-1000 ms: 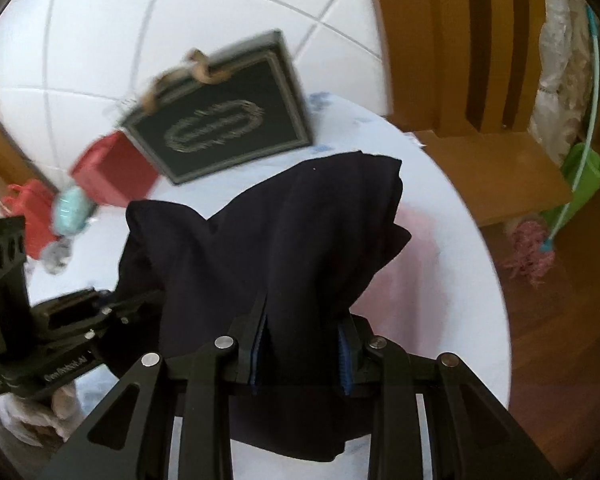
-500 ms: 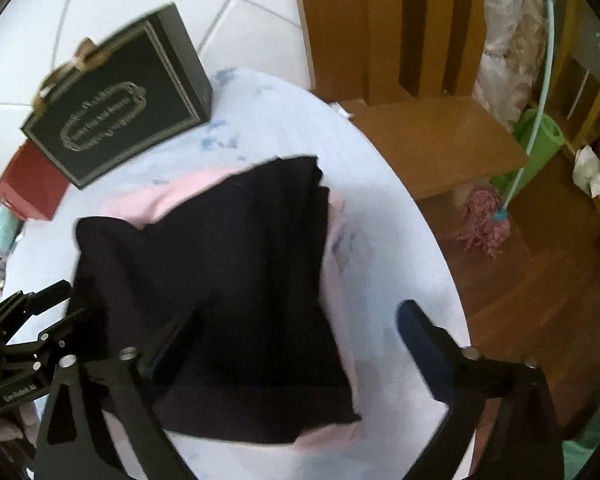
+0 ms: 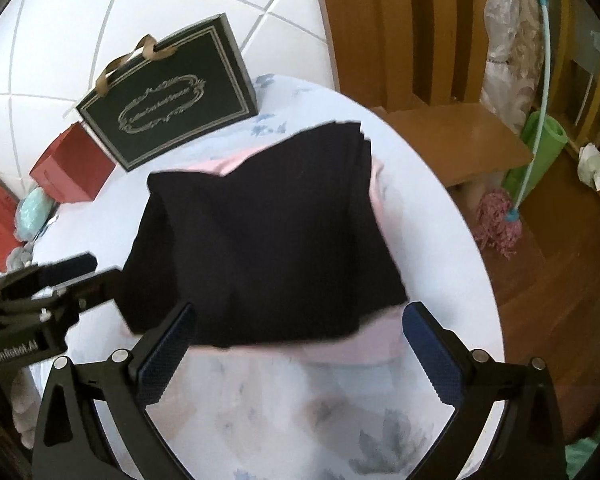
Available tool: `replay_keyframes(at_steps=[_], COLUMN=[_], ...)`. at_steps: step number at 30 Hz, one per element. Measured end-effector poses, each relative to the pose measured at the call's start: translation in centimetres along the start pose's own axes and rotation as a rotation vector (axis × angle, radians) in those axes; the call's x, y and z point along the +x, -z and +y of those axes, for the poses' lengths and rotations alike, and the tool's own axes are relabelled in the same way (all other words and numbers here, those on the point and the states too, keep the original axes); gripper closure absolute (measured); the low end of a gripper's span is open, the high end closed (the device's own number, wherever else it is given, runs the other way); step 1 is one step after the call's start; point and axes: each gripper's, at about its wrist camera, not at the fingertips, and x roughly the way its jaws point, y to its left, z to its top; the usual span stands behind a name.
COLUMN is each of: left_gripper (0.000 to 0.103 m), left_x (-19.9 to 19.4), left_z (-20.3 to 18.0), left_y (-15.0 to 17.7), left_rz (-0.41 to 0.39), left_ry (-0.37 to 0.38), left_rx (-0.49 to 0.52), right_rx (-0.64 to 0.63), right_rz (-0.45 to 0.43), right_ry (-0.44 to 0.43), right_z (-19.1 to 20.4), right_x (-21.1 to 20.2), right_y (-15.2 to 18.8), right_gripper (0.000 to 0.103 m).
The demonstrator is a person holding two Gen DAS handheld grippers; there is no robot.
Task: Fold clothes
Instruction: 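Lower the black bundle onto the pink shirt and open both grippers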
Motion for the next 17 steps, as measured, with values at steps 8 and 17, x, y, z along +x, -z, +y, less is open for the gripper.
replay_keyframes(at_steps=[8,17], left_gripper=[0.034,0.034], left_x=[0.0,-0.3], left_z=[-1.7,-2.7], left_y=[0.8,1.4], left_rz=[0.006,-0.005], left_ry=[-0.009,-0.028], left_rx=[0.043,0.071], right_rx=[0.012,0.018], right_rz=[0.004,0.004], right_ry=[-0.004,-0.009], right_z=[-0.3,-0.5], right_x=[-0.7,-0.9], right_y=[1.7,1.8], right_gripper=[0.0,0.0])
